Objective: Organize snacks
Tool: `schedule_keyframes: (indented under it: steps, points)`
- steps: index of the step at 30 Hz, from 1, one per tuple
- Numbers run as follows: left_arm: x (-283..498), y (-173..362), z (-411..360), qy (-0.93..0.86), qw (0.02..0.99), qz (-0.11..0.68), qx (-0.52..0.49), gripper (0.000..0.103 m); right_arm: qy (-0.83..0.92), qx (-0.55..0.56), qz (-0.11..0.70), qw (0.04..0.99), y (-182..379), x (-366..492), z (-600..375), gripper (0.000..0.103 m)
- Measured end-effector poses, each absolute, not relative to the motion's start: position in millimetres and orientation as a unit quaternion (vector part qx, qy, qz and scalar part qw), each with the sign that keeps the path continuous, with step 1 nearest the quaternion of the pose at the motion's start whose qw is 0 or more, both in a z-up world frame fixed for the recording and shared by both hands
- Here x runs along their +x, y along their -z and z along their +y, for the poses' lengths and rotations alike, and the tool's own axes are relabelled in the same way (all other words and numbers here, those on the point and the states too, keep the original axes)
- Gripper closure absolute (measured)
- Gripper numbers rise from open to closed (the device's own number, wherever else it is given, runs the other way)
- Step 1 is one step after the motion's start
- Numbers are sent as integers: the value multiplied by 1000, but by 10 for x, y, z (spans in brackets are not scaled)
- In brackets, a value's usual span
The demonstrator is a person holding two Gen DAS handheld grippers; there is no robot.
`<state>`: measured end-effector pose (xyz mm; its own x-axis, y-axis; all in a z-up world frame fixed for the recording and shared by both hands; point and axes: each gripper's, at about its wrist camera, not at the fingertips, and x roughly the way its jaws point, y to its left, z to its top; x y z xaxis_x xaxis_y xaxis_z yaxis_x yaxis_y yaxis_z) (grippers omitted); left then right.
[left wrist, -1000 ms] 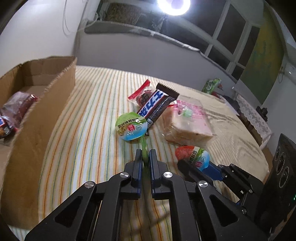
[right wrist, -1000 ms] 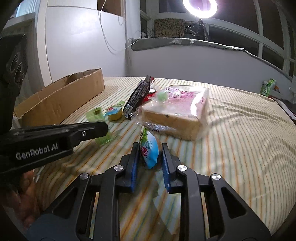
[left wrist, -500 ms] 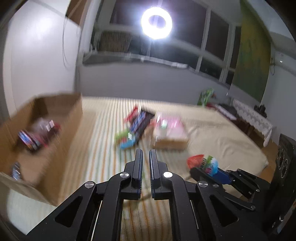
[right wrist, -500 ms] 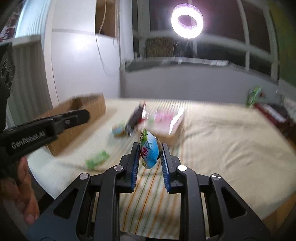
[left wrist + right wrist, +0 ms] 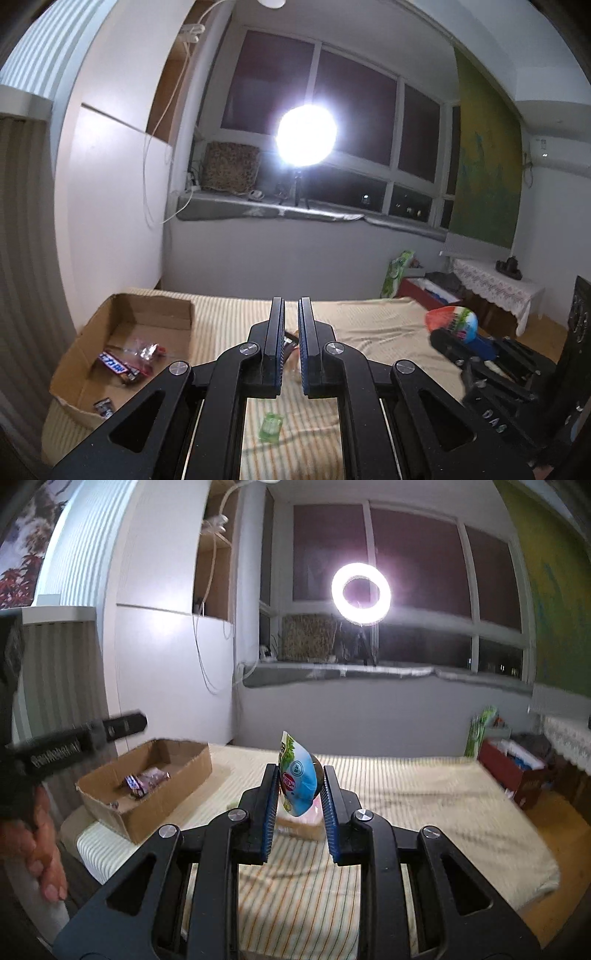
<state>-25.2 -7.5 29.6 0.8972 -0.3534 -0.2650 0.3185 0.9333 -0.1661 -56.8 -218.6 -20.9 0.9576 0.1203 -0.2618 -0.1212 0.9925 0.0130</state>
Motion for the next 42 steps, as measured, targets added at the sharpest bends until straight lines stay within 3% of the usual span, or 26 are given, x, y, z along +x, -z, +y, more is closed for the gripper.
schedule_keyframes:
  steps: [4,6,9,10,18,27,42]
  points:
    - [43,301,-252,164,956,240,-33,96,-68,19,174,982,620,-450,-2266,80]
    - [260,753,-374,153,939,308,-9,80,-71,26,193,978,789,-376,-2294,80]
    - [503,1267,-491,135,920,367,17,77,-77,33,219,972,1012,-293,-2320,80]
    - [462,1262,-497,132,934,332,20,77,-78,31,225,971,1057,-265,-2307,80]
    - [407,1017,-635,160,939,303,31,85,-78,23,210,974,868,-220,-2203,80]
    - [140,17,-432,161,970,184,2,85,-72,-9,136,988,191,-522,-2063,80]
    - [108,169,-434,169,965,201,-3,85,-71,-12,171,983,361,-437,-2025,80]
